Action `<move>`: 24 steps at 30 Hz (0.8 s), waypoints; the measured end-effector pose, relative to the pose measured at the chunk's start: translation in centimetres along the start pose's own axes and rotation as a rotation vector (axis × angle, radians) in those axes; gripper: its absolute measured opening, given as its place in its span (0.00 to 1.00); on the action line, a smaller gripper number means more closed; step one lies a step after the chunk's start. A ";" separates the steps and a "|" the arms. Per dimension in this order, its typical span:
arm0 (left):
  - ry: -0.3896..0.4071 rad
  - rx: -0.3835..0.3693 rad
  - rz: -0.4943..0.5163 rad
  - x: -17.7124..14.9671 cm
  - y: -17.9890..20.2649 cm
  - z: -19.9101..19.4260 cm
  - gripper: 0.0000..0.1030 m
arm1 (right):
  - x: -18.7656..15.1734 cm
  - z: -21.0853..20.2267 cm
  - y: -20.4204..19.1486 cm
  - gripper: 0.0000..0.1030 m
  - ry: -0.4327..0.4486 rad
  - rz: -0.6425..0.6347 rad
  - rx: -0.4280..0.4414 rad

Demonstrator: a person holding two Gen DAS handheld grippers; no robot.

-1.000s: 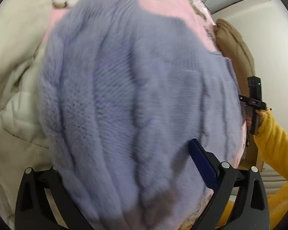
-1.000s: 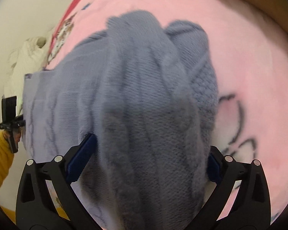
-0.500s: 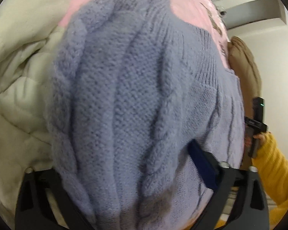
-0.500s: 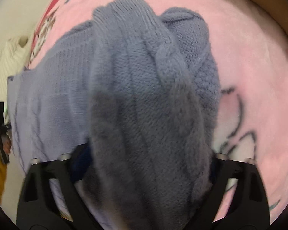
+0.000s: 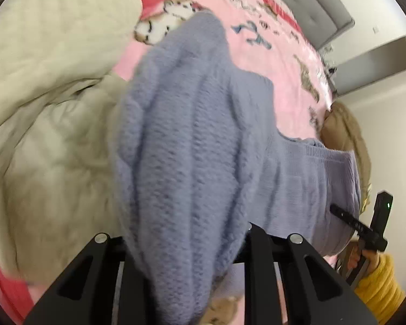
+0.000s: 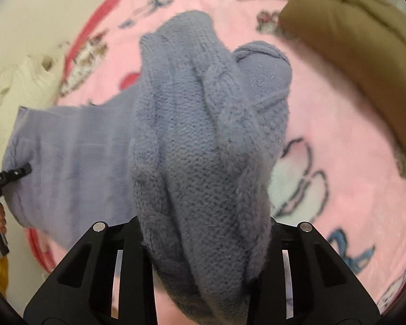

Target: Fold large clothes

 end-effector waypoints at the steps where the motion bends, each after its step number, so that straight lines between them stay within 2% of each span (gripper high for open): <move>1: -0.005 -0.018 -0.012 -0.7 0.0 -1.2 0.20 | -0.4 -1.2 -0.3 0.28 0.003 -0.006 0.001; 3: 0.014 -0.027 -0.004 -2.2 0.0 -3.4 0.20 | -1.8 -3.9 -1.3 0.28 0.018 -0.026 -0.010; 7: -0.024 -0.022 0.042 -4.9 -0.1 -4.3 0.20 | -5.0 -6.7 -1.6 0.28 0.024 -0.032 -0.060; 9: -0.032 -0.020 0.076 -5.3 -0.9 -4.1 0.20 | -6.4 -6.7 -0.9 0.28 0.018 -0.008 -0.089; 13: -0.035 -0.060 0.027 -4.7 -1.2 -3.7 0.20 | -7.0 -6.4 -0.6 0.26 0.021 0.049 -0.114; 16: -0.022 -0.068 0.076 -5.0 -0.3 -5.3 0.20 | -7.4 -8.3 -1.0 0.24 0.048 0.038 -0.117; 19: 0.006 -0.096 0.070 -5.3 0.6 -7.6 0.20 | -7.6 -10.9 -1.9 0.22 0.077 -0.008 -0.132; 22: 0.010 -0.105 0.056 -6.0 0.9 -9.4 0.19 | -8.5 -13.1 -2.3 0.21 0.088 0.023 -0.138; 24: -0.002 -0.085 0.098 -6.8 1.3 -9.4 0.20 | -9.7 -13.8 -2.3 0.21 0.075 0.043 -0.144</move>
Point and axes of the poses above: each gripper's, at about its wrist camera, not at the fingertips, and z roughly the way its jaws point, y to its right, x to its top, the point moved 2 cm from there along z, roughly the way its jaws point, and after that the axes turned 9 degrees about y, right-handed, at the moved point
